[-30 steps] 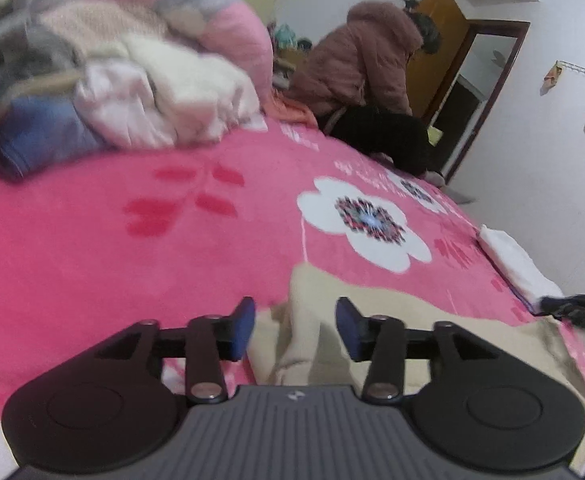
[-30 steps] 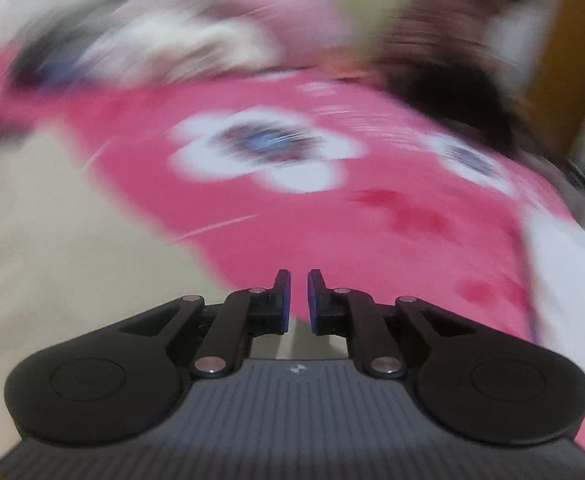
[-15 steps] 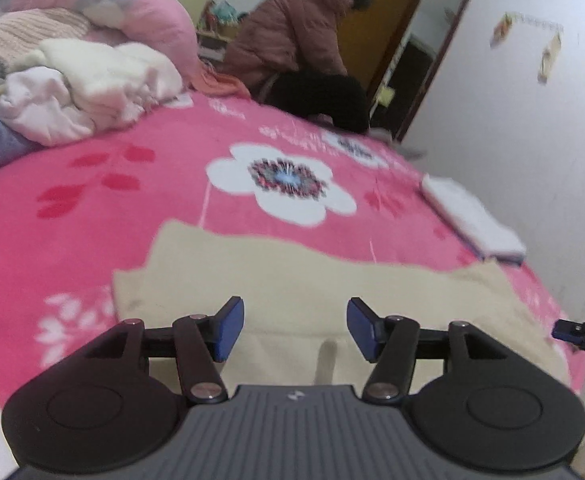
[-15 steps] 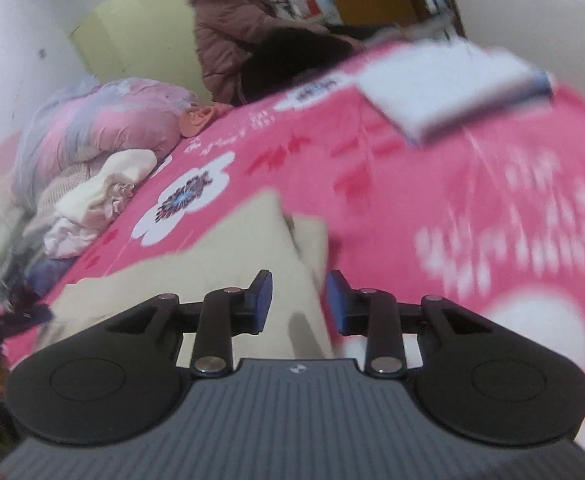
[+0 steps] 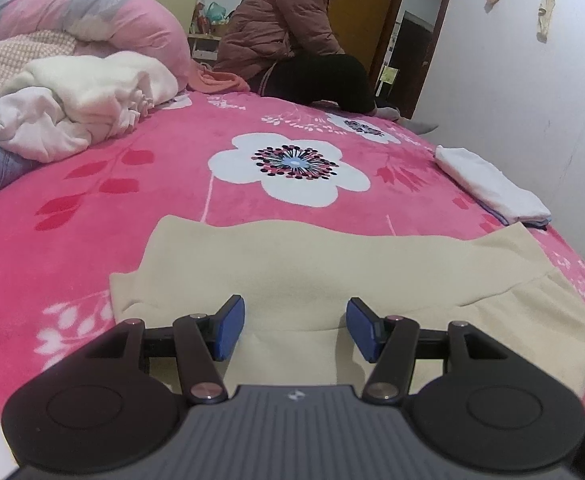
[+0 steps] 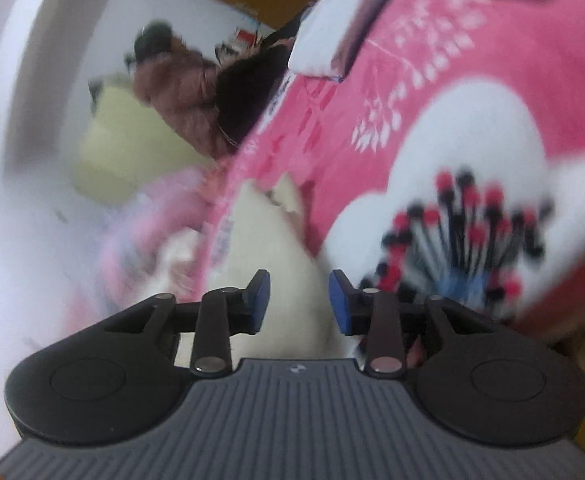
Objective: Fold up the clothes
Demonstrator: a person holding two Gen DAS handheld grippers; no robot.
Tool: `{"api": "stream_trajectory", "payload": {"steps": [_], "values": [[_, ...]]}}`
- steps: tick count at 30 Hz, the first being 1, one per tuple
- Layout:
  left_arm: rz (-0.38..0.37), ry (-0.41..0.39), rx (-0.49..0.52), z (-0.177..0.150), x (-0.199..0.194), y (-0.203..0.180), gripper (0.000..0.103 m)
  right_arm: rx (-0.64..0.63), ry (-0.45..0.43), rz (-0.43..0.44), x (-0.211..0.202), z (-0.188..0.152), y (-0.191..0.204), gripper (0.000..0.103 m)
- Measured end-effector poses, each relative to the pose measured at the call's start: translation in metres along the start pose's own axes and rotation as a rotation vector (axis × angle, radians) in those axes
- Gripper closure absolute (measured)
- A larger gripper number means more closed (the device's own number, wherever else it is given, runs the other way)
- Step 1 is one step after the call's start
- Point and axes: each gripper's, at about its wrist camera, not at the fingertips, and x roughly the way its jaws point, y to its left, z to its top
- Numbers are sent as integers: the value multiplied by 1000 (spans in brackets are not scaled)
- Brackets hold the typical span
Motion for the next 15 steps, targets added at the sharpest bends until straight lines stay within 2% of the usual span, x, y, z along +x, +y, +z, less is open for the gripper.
{"api": "stream_trajectory", "payload": {"steps": [1,4,7,10,15], "values": [[1,-3,0,-1,1,0,45,37,7,22,1,-5,-2,59],[0,-8,-8,-2,4,1,44,147,30,88,5,-19,-6,53],[-10,-10,-18,-3,5,4,44,258,52,153,8,-33,-11,49],[-19,-16,-25,-4,5,7,44,367,74,218,12,-47,-16,49],[-35,-31,-32,-7,4,10,44,404,86,112,31,-40,-1,50]]}}
